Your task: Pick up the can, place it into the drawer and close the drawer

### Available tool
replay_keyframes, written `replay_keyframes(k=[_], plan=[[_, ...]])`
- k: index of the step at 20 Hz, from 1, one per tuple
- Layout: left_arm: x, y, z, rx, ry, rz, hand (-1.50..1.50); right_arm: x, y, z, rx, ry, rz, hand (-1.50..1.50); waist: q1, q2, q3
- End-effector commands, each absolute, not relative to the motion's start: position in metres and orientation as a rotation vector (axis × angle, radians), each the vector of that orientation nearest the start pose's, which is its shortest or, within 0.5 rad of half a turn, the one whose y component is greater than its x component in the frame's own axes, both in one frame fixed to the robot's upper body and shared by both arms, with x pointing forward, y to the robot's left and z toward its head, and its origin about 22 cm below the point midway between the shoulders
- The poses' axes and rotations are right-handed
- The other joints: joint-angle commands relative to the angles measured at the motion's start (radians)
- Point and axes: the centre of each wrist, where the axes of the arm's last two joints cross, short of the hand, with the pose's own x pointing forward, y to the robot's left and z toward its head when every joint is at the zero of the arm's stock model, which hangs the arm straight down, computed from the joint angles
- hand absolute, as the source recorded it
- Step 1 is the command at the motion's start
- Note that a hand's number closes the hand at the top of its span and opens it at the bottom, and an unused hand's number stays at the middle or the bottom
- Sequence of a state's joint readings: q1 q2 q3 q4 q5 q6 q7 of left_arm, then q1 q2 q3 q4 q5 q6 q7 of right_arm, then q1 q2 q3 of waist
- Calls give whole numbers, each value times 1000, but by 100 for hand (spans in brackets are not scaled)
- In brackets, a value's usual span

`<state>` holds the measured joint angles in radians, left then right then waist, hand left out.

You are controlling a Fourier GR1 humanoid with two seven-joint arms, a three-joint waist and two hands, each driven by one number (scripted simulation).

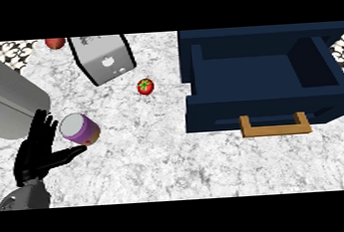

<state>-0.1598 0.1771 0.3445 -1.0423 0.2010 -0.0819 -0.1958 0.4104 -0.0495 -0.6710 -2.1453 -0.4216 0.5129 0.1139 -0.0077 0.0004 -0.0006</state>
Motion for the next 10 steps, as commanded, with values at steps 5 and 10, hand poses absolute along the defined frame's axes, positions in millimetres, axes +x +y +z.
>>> replay_keyframes(k=[5, 10], plan=[[258, 358, -93, 129, -1411, 327, -150, 73, -391, 101, -207, -1777, -86, -150, 0, 0, 0], [251, 358, -120, 80, -1405, 332, -150, 78, -382, 105, -204, -1780, -83, -150, -3, 1, 0]])
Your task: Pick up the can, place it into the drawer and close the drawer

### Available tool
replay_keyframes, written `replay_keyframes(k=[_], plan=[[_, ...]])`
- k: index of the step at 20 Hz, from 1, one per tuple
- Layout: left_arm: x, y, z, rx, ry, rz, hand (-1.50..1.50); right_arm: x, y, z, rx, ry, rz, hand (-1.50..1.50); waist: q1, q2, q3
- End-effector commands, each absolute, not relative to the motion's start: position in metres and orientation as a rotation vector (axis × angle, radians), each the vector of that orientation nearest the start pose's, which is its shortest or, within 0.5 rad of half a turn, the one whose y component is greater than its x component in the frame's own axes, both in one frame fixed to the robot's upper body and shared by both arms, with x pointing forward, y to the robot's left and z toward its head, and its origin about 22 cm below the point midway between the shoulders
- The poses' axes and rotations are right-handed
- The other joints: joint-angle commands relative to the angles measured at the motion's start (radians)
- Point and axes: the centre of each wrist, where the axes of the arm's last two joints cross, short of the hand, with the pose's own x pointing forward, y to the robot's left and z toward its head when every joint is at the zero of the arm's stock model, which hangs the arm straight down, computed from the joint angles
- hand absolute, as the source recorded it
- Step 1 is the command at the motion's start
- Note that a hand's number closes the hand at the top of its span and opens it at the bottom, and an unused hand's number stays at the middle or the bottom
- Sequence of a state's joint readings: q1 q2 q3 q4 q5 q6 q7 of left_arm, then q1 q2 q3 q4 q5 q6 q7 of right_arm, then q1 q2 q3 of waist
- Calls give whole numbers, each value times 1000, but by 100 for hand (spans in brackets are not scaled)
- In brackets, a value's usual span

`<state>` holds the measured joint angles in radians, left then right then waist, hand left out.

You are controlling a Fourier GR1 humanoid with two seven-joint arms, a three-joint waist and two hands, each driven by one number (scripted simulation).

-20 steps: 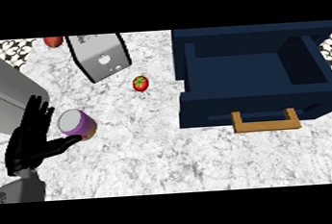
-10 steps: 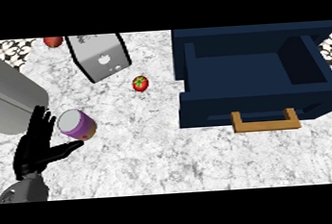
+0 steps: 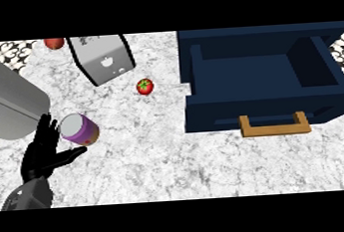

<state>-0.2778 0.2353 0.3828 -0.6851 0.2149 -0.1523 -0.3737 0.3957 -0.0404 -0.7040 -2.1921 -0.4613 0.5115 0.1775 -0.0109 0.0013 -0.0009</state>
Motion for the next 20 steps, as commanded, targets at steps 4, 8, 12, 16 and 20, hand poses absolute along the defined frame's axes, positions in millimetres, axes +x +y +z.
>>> replay_keyframes(k=[4, 8, 12, 16, 20], plan=[[272, 344, -118, 40, -1403, 371, -150, 54, -385, 96, -191, -1776, -96, -150, -11, 2, 0], [267, 358, -122, 25, -1409, 390, -150, 67, -387, 110, -171, -1786, -103, -150, -10, 4, -1], [267, 355, -126, -26, -1397, 441, -150, 68, -393, 113, -175, -1785, -102, -150, -9, 4, -1], [291, 348, -110, -86, -1423, 440, 150, 77, -371, 118, -169, -1781, -81, -150, -4, 3, -1], [308, 344, -97, -163, -1402, 383, 150, 73, -370, 113, -153, -1775, -100, -150, -6, 3, 0]])
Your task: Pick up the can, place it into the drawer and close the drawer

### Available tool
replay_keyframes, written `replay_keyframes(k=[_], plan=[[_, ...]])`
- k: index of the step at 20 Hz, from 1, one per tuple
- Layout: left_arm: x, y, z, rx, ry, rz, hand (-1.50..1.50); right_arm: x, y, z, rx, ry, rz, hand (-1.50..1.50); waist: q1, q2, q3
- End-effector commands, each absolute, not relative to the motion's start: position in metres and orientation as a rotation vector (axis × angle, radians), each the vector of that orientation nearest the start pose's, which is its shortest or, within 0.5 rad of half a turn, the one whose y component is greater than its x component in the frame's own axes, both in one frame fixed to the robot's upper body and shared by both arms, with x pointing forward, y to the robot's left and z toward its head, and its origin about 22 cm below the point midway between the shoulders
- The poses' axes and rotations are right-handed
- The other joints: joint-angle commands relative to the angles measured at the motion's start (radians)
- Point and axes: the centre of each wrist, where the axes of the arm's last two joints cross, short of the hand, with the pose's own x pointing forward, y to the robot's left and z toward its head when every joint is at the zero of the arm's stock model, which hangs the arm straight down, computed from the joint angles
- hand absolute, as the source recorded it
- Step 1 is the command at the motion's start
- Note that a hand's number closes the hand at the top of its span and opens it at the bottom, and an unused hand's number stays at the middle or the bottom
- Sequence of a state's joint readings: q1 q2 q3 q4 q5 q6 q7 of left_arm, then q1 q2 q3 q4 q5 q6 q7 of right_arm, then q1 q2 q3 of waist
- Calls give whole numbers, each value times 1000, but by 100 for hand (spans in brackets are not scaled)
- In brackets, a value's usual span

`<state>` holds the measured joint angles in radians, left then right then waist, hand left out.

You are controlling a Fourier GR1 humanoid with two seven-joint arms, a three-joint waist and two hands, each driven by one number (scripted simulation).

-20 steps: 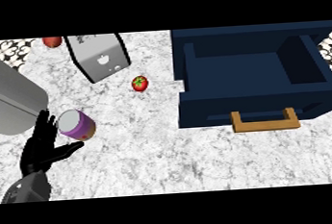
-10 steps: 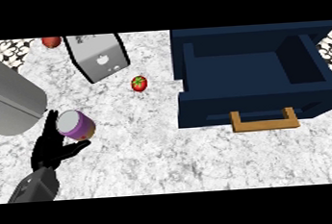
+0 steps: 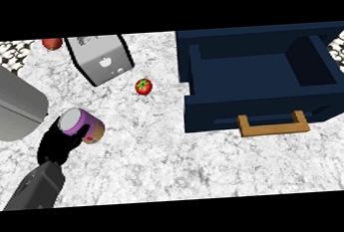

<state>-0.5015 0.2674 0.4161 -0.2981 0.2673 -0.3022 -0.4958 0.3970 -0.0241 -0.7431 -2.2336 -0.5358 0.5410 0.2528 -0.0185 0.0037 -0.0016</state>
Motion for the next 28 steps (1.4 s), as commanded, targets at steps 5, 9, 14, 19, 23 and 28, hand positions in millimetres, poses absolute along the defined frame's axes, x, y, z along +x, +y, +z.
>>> replay_keyframes(k=[5, 9, 14, 19, 23, 28], plan=[[306, 339, -99, -235, -1502, 334, 150, 61, -386, 114, -156, -1769, -119, -150, 7, -3, 1], [310, 294, -105, -223, -1511, 364, 150, 50, -374, 103, -175, -1757, -119, -150, 11, -7, 2], [312, 241, -93, -258, -1576, 346, 150, 41, -369, 119, -172, -1776, -125, -150, 18, -12, 3], [318, 240, -47, -264, -1594, 301, 150, 50, -377, 101, -181, -1771, -131, -150, 24, -11, 3], [337, 207, 0, -263, -1657, 257, 150, 55, -362, 121, -176, -1763, -120, -150, 19, -11, 3], [336, 197, 54, -263, -1659, 204, 150, 41, -362, 126, -175, -1778, -142, -150, 14, -11, 3]])
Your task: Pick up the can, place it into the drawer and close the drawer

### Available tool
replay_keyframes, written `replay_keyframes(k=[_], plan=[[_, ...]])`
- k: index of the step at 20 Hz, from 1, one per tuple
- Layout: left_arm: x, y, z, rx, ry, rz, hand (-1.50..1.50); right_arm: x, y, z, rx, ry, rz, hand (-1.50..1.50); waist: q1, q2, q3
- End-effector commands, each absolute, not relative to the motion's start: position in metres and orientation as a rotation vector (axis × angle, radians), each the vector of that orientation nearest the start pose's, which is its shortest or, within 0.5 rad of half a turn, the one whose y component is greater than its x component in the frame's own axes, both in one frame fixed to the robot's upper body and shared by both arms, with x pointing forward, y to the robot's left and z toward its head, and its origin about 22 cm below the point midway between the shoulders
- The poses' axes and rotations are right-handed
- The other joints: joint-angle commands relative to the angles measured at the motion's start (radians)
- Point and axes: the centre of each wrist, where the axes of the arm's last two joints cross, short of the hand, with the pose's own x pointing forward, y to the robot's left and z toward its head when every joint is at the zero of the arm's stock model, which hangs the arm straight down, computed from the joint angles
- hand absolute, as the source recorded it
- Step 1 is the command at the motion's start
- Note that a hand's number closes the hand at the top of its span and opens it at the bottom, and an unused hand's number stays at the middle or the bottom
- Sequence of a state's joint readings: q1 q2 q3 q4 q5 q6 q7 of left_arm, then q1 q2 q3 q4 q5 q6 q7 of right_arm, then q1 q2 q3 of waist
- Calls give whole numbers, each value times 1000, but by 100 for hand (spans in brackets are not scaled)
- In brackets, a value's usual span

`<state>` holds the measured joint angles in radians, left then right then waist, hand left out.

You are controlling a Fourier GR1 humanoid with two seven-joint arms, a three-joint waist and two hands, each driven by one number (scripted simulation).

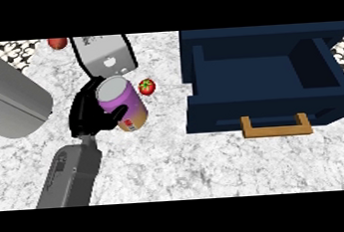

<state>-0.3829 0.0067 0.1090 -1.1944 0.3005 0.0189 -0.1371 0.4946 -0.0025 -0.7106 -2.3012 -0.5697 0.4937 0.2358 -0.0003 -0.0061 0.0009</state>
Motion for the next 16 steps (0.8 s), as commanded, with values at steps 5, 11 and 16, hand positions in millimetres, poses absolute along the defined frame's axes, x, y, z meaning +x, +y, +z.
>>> replay_keyframes(k=[5, 11, 16], plan=[[323, 183, 78, -227, -1692, 199, 150, 40, -357, 128, -174, -1787, -134, -150, -7, 2, -1], [350, 148, 115, -200, -1730, 152, 150, 68, -376, 115, -174, -1794, -141, -150, -7, 6, -1], [353, 119, 141, -198, -1748, 131, 150, 56, -365, 112, -183, -1786, -155, -150, -12, 5, -1]])
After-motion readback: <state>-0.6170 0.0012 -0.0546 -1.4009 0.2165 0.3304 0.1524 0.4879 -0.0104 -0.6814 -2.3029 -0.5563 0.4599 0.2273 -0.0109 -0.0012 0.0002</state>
